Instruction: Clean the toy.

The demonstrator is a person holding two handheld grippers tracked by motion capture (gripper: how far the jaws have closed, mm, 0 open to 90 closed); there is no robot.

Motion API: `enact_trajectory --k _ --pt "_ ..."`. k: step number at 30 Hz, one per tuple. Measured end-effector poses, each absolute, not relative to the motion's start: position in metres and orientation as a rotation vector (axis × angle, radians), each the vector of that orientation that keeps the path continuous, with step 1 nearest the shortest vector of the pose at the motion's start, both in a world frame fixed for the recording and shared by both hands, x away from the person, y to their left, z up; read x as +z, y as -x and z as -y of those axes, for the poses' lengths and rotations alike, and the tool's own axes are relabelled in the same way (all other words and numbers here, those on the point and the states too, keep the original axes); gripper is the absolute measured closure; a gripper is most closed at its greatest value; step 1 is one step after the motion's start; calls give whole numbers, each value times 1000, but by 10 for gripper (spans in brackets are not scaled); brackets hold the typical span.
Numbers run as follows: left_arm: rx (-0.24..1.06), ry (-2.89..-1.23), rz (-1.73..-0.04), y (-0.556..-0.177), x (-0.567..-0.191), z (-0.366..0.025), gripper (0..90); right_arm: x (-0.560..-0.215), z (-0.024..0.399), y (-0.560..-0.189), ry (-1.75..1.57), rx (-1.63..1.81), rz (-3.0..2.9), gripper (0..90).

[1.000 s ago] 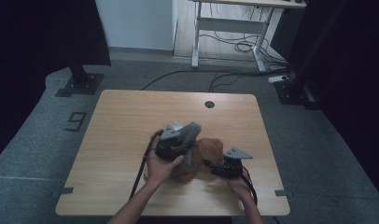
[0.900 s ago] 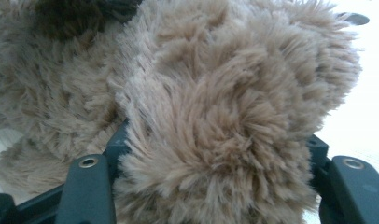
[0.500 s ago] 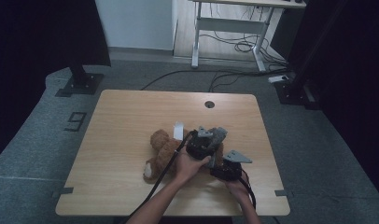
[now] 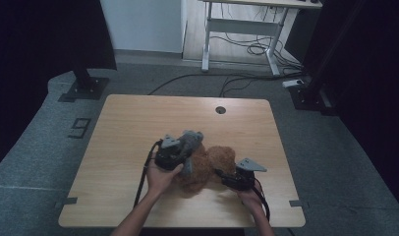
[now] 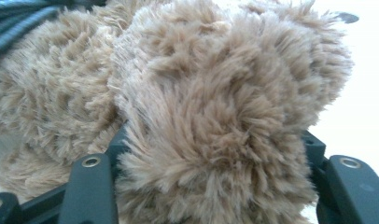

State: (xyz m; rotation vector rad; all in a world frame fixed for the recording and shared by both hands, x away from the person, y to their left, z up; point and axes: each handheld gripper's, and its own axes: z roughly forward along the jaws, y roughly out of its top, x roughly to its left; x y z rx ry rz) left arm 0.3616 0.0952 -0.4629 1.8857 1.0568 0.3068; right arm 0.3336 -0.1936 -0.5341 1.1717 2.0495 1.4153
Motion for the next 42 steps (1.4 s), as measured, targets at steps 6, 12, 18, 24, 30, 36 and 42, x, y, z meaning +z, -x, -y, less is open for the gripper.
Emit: enact_trajectory --k 6,12,18,24,30,36,42 --pt "306 -1870 -1167 -358 -478 -140 765 -534 194 -334 -1176 1417 -2047 374" --pt "258 -1902 -1238 -358 -507 -158 763 -535 193 -334 -1180 1420 -2038 374" --pt "245 -1867 -1226 -359 -492 -163 760 -535 194 -333 -1177 1420 -2036 375" --pt "273 -1831 -1076 -355 -442 -135 760 -536 195 -333 -1173 1422 -2038 375" --pt "232 -1923 -941 -369 -420 -56 760 -535 194 -333 -1172 1419 -2038 374" --pt "174 -2049 -855 -382 -432 32 759 -536 195 -332 -1163 1420 -2036 374" --pt "168 -2096 -867 -385 -455 53 758 -537 196 -332 -1180 1422 -2045 375"
